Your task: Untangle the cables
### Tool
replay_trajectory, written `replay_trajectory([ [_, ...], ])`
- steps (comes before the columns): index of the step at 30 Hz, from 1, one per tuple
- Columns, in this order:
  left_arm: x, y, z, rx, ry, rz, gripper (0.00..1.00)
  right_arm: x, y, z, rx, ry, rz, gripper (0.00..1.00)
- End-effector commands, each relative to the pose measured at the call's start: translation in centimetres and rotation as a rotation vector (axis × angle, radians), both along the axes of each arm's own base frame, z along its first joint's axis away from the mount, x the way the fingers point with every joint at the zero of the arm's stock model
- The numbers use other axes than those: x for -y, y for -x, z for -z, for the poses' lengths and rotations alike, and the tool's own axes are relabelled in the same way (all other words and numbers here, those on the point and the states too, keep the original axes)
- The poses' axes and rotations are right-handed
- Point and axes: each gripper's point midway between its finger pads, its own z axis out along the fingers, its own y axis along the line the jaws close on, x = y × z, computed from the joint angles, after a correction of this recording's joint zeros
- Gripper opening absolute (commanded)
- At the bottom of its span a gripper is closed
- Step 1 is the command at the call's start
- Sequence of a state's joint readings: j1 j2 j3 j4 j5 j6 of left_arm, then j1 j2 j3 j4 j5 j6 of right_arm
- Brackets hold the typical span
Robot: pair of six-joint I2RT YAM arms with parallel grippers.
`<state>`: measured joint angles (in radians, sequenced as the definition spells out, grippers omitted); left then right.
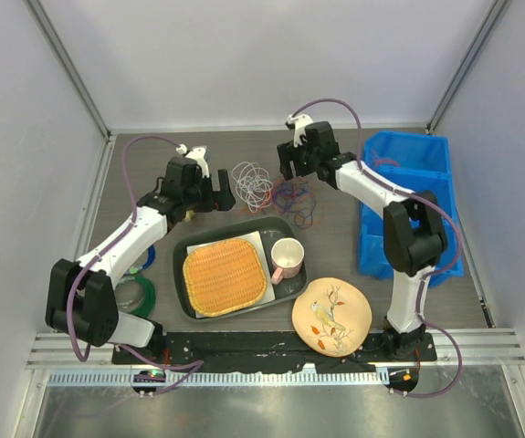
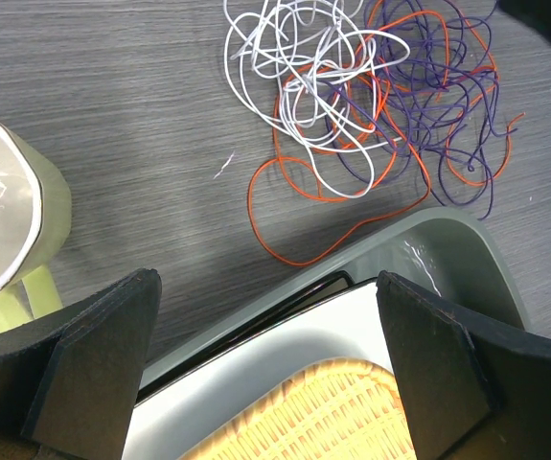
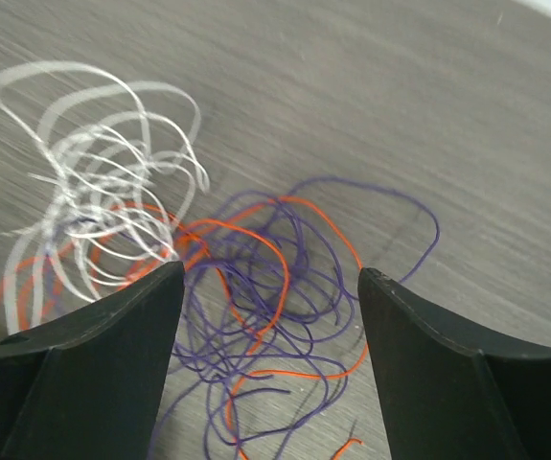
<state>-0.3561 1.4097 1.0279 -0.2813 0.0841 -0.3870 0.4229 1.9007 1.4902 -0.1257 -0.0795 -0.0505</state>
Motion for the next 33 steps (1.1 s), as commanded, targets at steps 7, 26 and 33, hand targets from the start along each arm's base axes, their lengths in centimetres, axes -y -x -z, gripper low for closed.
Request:
replay_trajectory([
  [7,0.9,-1.1,-2.1,0.053,0.041,0.018,1.00,0.1,-1.4,5.1,-0.080,0.198,-0.079,0.73],
  [26,1.1,-1.3,-1.6,0.047,0.035,0.030,1.00,-3.7,-5.5,6.3,-0.030,0.079,-0.084,0.05],
  [33,2.5,-1.2,-2.1,0.077,0.092,0.101,1.00,-2.9,-3.0,-4.0,0.141,-0.004,-0.073,0.01],
])
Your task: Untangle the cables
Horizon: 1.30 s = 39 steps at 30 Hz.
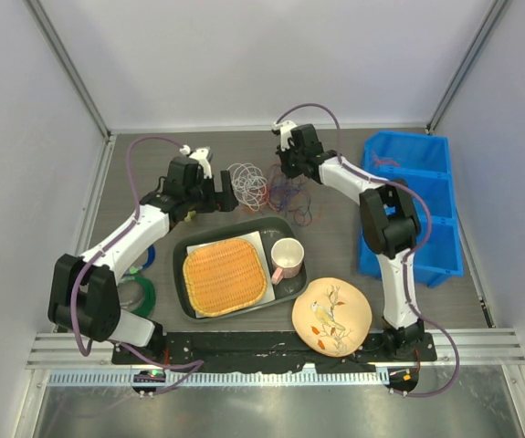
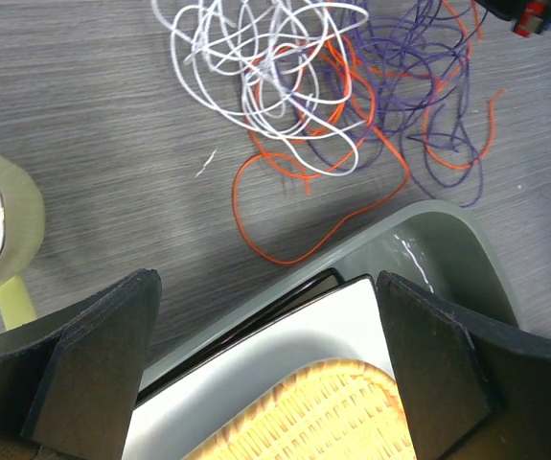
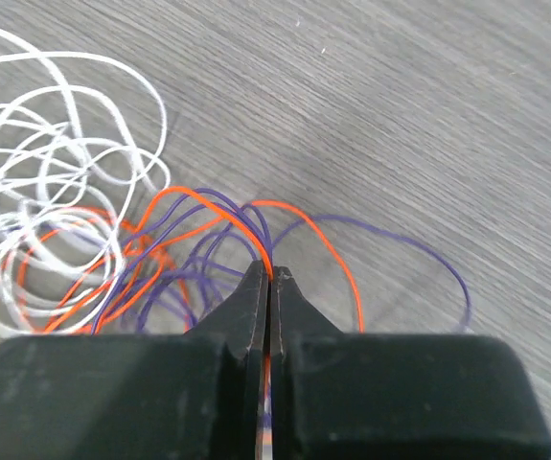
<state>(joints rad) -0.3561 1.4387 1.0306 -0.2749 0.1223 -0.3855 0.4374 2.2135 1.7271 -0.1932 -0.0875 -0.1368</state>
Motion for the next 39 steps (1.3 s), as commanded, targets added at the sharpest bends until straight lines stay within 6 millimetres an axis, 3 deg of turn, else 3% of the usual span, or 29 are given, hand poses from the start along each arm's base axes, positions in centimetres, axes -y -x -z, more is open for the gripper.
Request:
replay_trajectory([
  [1,2.3,-1.1,-3.0,0.105,0.099,0.090,1.00,0.1,1.5,-16.3,0.318,-0.160,-0.002,0.01],
  [3,3.8,-0.9,-3.5,0.112,0.171,0.155,1.00,1.0,3.5,-16.3,0.321,-0.157,-0.010,0.01],
  [4,4.3,-0.8,-3.6,0.106,0.190,0.175,1.00,1.3,4.7,-19.0,0.367,-0.187,-0.022,0.01],
  [5,4.7,-1.1,-4.1,0.113,0.208,0.186,1.00,1.6,5.6,-18.3,0.354,-0.185,-0.028,0.01],
  [6,5.3,-1.1,-3.5,0.084,0.221,0.202,1.00,1.7,6.2,-18.7,0.358,-0.192,-0.038,0.01],
  [8,6.0,-2.1,-4.6,0.082,0.245,0.203,1.00,1.6,7.0,-21.2,0.404,-0.238,-0.050,0.01],
  [9,6.5,-2.3,-3.4,0.034,0.241,0.210,1.00,1.6,7.3,-21.7,0.407,-0.244,-0.057,0.01],
  [10,6.9,-2.4,-3.4,0.020,0.243,0.219,1.00,1.6,7.7,-22.2,0.410,-0.250,-0.065,0.01],
  [11,7.5,-3.0,-4.3,0.029,0.246,0.227,1.00,1.9,8.4,-22.0,0.396,-0.241,-0.071,0.01],
  [15,10.1,-2.5,-4.2,0.045,0.209,0.307,1.00,2.4,9.0,-22.5,0.404,-0.244,-0.060,0.01],
  [17,10.3,-2.9,-4.5,0.083,0.169,0.310,1.00,2.6,9.5,-22.1,0.393,-0.242,-0.057,0.01],
  [23,10.6,-4.7,-5.9,0.143,0.185,0.247,1.00,3.5,11.0,-23.6,0.433,-0.249,-0.054,0.01],
  [28,10.6,-7.0,-7.2,0.200,0.156,0.220,1.00,3.0,12.1,-24.3,0.428,-0.285,-0.102,0.01],
  [29,10.4,-7.1,-6.1,0.171,0.125,0.219,1.00,2.9,12.1,-24.4,0.431,-0.287,-0.103,0.01],
  [36,9.6,-9.0,-3.7,0.146,0.013,0.192,0.99,3.1,12.5,-24.6,0.420,-0.299,-0.106,0.01],
  [37,10.1,-9.1,-4.0,0.142,0.031,0.207,0.98,3.3,12.4,-24.8,0.422,-0.302,-0.098,0.01],
  [39,10.5,-9.1,-3.0,0.116,0.040,0.221,0.84,3.5,12.5,-24.9,0.424,-0.305,-0.091,0.01],
])
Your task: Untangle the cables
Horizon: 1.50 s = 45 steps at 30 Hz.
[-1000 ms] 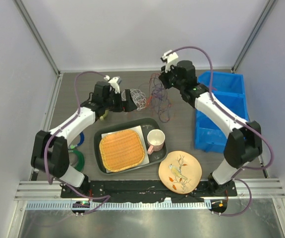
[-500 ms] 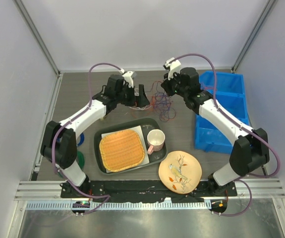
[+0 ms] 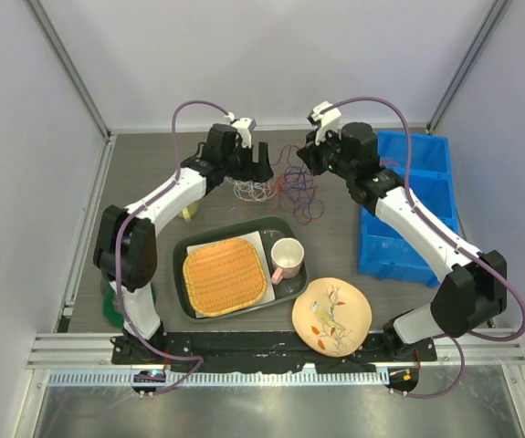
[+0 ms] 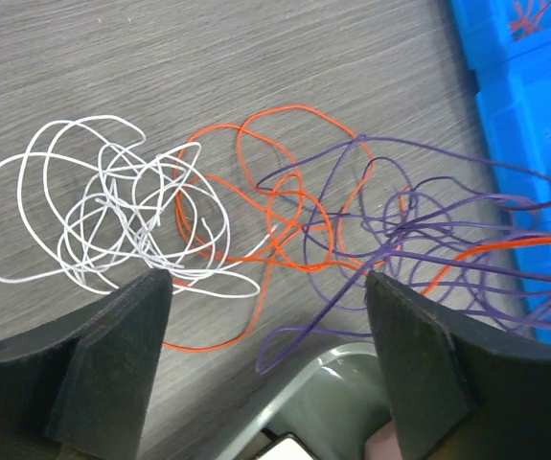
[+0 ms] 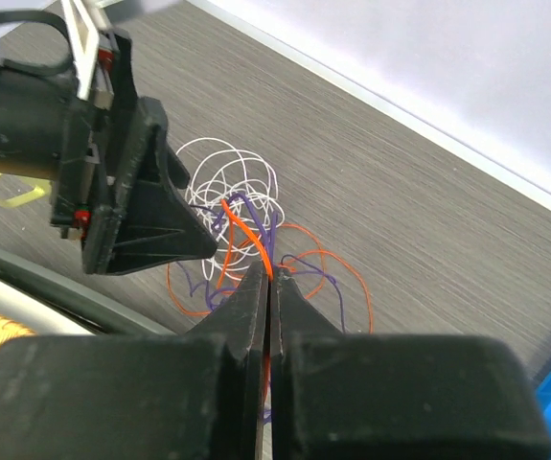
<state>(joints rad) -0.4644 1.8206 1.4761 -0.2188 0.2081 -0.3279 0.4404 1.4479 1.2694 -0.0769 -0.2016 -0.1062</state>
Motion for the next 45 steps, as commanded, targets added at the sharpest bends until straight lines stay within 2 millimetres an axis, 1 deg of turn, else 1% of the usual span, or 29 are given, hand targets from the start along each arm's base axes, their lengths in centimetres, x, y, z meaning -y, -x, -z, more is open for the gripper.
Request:
replay_trajectory([
  [1,0.7,-0.9,0.1,-0.002,-0.003,0.028,0.78,0.5,0.3,-3.6,0.076,-0.063,0.006,0.01],
  [2,0.8,-0.9,0.5,-0.019,0.003,0.031,0.64,0.5,0.3,-3.6,0.074,-0.063,0.008,0.01],
  [4,1.2,-0.8,0.7,-0.030,0.008,0.047,0.46,0.7,0.1,-3.4,0.067,-0.065,0.018,0.01],
  [5,0.8,-0.9,0.9,-0.038,-0.010,0.032,0.01,0.8,-0.1,-3.4,0.068,-0.067,0.023,0.01],
  [6,0.2,-1.1,0.9,-0.043,-0.030,-0.002,0.00,1.2,-0.4,-3.2,0.065,-0.062,0.044,0.01],
  [7,-0.6,-1.8,0.0,-0.024,-0.054,-0.057,0.00,1.5,-0.7,-3.1,0.069,-0.053,0.061,0.01],
  [9,-4.0,-2.9,-0.9,0.004,-0.174,-0.218,0.00,2.1,-1.3,-2.7,0.074,-0.025,0.096,0.30],
  [10,-4.8,-3.6,-2.9,0.045,-0.185,-0.262,0.00,2.4,-1.8,-2.0,0.078,0.006,0.108,0.49],
  [11,-5.7,-3.6,-4.5,0.069,-0.199,-0.293,0.00,2.5,-2.0,-1.8,0.078,0.015,0.114,0.77],
  [12,-6.3,-3.8,-5.9,0.100,-0.214,-0.316,0.00,2.4,-2.1,-1.6,0.079,0.028,0.111,0.85],
  [14,-6.3,-3.6,-10.2,0.174,-0.172,-0.314,0.00,2.0,-2.0,-1.0,0.094,0.070,0.062,0.94],
  [15,-6.0,-3.4,-11.5,0.193,-0.147,-0.295,0.00,1.7,-2.0,-1.1,0.111,0.070,0.041,0.95],
  [16,-5.6,-3.2,-13.4,0.224,-0.115,-0.276,0.00,1.0,-1.4,-0.4,0.108,0.070,-0.019,0.95],
  [17,-5.2,-2.8,-14.5,0.238,-0.090,-0.255,0.00,0.6,-1.0,-0.9,0.147,0.075,-0.057,0.95],
  [18,-4.8,-2.3,-16.5,0.269,-0.051,-0.234,0.00,-0.1,-0.6,-1.5,0.191,0.062,-0.104,0.95],
  [19,-3.9,-1.7,-17.5,0.275,-0.010,-0.180,0.00,-0.4,0.0,-0.5,0.195,0.064,-0.144,0.95],
  [21,-2.4,-0.5,-19.3,0.288,0.053,-0.101,0.00,-1.5,1.3,-1.7,0.285,0.046,-0.239,0.94],
  [22,-1.5,0.3,-20.3,0.294,0.085,-0.054,0.00,-1.5,1.7,-0.9,0.287,0.048,-0.256,0.95],
  [23,-0.7,1.2,-20.7,0.287,0.100,-0.020,0.00,-1.7,2.1,-1.0,0.306,0.042,-0.273,0.95],
  [24,-0.2,1.8,-21.3,0.286,0.118,0.010,0.00,-1.7,2.2,-2.0,0.356,0.036,-0.274,0.95],
  [26,1.6,3.9,-22.3,0.286,0.168,0.108,0.00,-1.6,2.3,-1.6,0.368,0.027,-0.272,0.95],
  [31,3.5,6.8,-24.2,0.329,0.205,0.182,0.00,-2.4,1.1,-1.4,0.340,-0.051,-0.252,0.95],
  [35,4.4,7.9,-24.6,0.340,0.208,0.208,0.00,-3.7,0.2,-1.0,0.301,-0.140,-0.269,0.93],
  [38,4.3,7.9,-24.6,0.345,0.199,0.199,0.00,-4.0,-0.6,-0.3,0.261,-0.138,-0.264,0.85],
  [39,4.2,7.8,-24.6,0.349,0.195,0.190,0.00,-4.2,-0.6,-0.1,0.255,-0.137,-0.272,0.80],
  [42,3.9,7.7,-24.4,0.346,0.185,0.173,0.00,-4.5,-0.3,-0.4,0.241,-0.148,-0.288,0.07],
  [43,3.6,7.4,-24.3,0.354,0.175,0.149,0.00,-4.2,-0.3,-0.9,0.244,-0.146,-0.280,0.01],
  [44,3.2,7.2,-24.2,0.358,0.165,0.125,0.02,-3.9,0.0,-1.1,0.238,-0.130,-0.272,0.01],
  [45,2.7,7.0,-23.4,0.348,0.148,0.098,0.14,-3.5,0.0,-1.4,0.234,-0.127,-0.258,0.01],
])
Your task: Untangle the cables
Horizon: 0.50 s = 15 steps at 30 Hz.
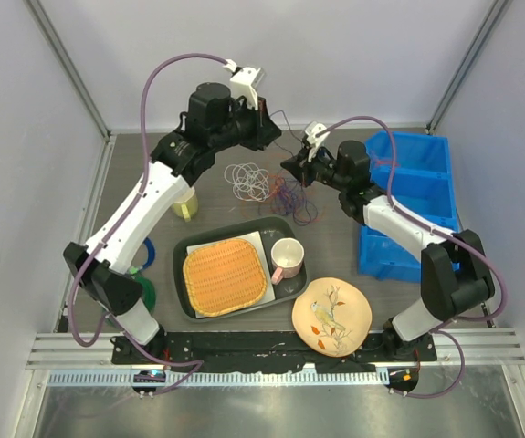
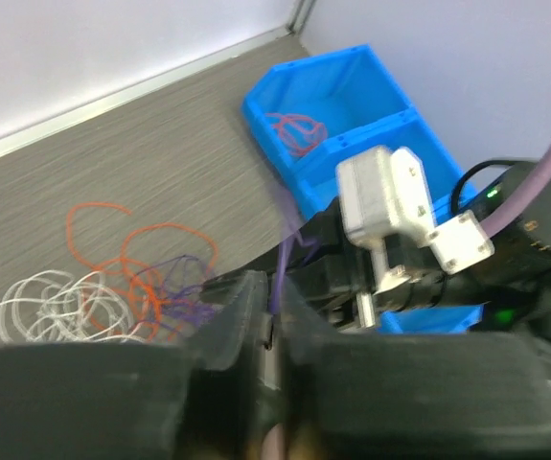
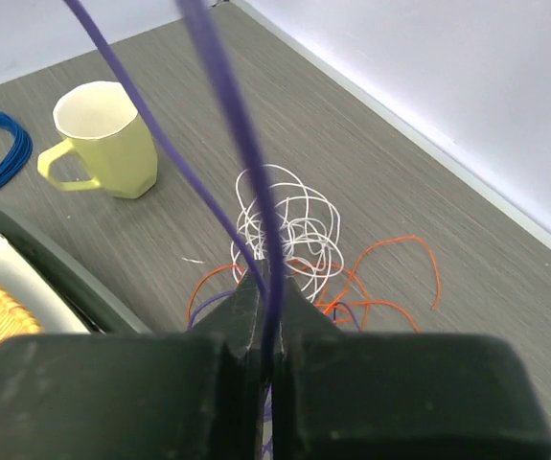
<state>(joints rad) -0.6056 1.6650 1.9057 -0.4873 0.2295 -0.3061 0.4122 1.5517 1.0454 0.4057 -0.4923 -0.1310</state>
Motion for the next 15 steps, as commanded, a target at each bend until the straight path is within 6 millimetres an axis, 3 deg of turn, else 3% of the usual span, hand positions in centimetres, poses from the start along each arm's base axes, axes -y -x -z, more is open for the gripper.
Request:
replay_trajectory([
  [1,-2.6,-0.2,-1.5,0.065,-0.001,-0.124,0.63,0.6,0.4,-6.1,0.093,-0.055,0.027,0.01],
  [2,-2.9,-0.3,-0.9,0.064,-0.013,-0.134,0.83,1.5,0.0,-7.0,0.103,-0.074,0.092,0.01],
  [3,-3.1,-0.3,1.3,0.034,-0.043,-0.142,0.99,2.2,0.4,-8.4,0.119,-0.108,0.129,0.01],
  [5,-3.2,-0.3,2.4,0.040,-0.046,-0.142,1.00,3.6,0.4,-9.0,0.128,-0.134,0.211,0.01],
  [6,-3.2,-0.2,5.0,0.006,-0.076,-0.135,1.00,5.5,0.1,-10.4,0.145,-0.166,0.322,0.01],
  [8,-2.6,-0.2,6.4,0.022,-0.080,-0.103,1.00,7.5,-0.3,-10.7,0.147,-0.183,0.433,0.01],
  [9,-2.4,-0.2,8.4,0.001,-0.104,-0.086,1.00,9.5,-0.5,-11.4,0.160,-0.203,0.545,0.01],
  [11,-1.5,-0.5,10.9,-0.029,-0.125,-0.045,1.00,11.6,-0.6,-11.7,0.156,-0.233,0.654,0.01],
  [15,0.9,-0.4,15.0,-0.089,-0.148,0.086,1.00,13.8,-0.1,-12.4,0.177,-0.257,0.756,0.01],
])
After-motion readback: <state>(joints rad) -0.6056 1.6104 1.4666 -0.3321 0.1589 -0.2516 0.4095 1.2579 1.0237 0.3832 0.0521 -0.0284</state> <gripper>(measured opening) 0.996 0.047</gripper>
